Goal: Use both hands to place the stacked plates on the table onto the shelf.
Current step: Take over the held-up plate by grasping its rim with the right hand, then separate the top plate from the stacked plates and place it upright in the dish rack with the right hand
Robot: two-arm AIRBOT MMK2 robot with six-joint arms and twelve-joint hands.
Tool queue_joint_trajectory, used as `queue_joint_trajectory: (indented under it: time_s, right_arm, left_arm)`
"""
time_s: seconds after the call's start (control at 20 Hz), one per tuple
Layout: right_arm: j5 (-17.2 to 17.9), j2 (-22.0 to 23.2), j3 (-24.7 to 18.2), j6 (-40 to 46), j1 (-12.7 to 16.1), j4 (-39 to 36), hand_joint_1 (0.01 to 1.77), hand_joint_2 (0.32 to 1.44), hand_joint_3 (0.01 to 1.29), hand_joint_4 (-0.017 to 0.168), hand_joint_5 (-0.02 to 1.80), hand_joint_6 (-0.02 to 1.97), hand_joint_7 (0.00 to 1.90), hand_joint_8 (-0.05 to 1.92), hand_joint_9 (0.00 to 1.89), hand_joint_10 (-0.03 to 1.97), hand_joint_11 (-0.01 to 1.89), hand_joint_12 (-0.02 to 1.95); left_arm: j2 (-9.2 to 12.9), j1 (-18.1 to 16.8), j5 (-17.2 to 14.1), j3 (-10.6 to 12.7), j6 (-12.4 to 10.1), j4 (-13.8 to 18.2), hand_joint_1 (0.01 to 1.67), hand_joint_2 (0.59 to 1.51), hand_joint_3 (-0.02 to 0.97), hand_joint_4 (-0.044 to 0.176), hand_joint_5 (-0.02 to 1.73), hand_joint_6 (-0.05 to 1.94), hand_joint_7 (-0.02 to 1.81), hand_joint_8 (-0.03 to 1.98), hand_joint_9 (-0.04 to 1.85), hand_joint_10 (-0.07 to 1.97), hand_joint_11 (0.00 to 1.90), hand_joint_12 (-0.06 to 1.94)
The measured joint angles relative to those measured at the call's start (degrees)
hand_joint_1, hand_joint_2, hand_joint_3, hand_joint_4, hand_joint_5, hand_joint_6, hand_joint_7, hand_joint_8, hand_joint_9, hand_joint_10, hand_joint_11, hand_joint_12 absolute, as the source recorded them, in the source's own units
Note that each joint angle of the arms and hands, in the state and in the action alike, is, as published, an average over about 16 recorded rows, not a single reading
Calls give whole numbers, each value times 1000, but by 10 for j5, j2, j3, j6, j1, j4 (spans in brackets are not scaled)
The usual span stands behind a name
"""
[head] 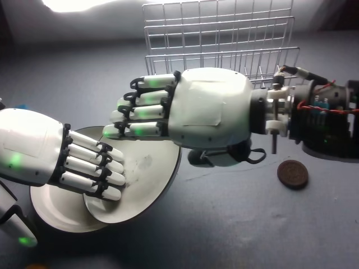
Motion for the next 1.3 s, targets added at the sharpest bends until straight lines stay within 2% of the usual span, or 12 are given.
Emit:
queue_joint_trajectory:
  time_s: [0.2,0.45,0.9,1.1,1.3]
  right_arm:
    - [-6,-24,18,-4,3,12,1264,986,16,2,235,23,297,12,323,63,47,1235]
    - [-10,-47,34,-8,1,22,1263,1013,16,0,445,70,523,18,537,90,173,1279]
    - [-3,-70,49,-11,-6,30,1202,1005,13,6,777,464,885,276,978,73,626,1084]
    - [5,-74,52,-11,-7,33,1175,993,12,10,841,650,957,435,1114,45,789,1016]
    - [11,-76,54,-10,-8,38,1171,971,11,15,865,781,980,589,1194,16,866,1001]
  left_arm:
    - [0,3,-1,1,0,-3,15,1148,4,-2,21,7,-12,-21,18,9,14,-12]
    - [0,4,-1,1,0,-6,15,1149,4,-2,22,7,-12,-22,18,8,14,-12]
    - [1,6,-2,2,-5,-10,15,1149,4,-4,22,10,-10,-20,20,9,13,-12]
    - [1,4,-2,5,-11,-14,15,1150,4,-4,22,12,-2,-16,21,10,13,-12]
    - [5,-3,-2,10,-18,-21,15,1151,4,-4,21,14,6,-12,22,10,13,-12]
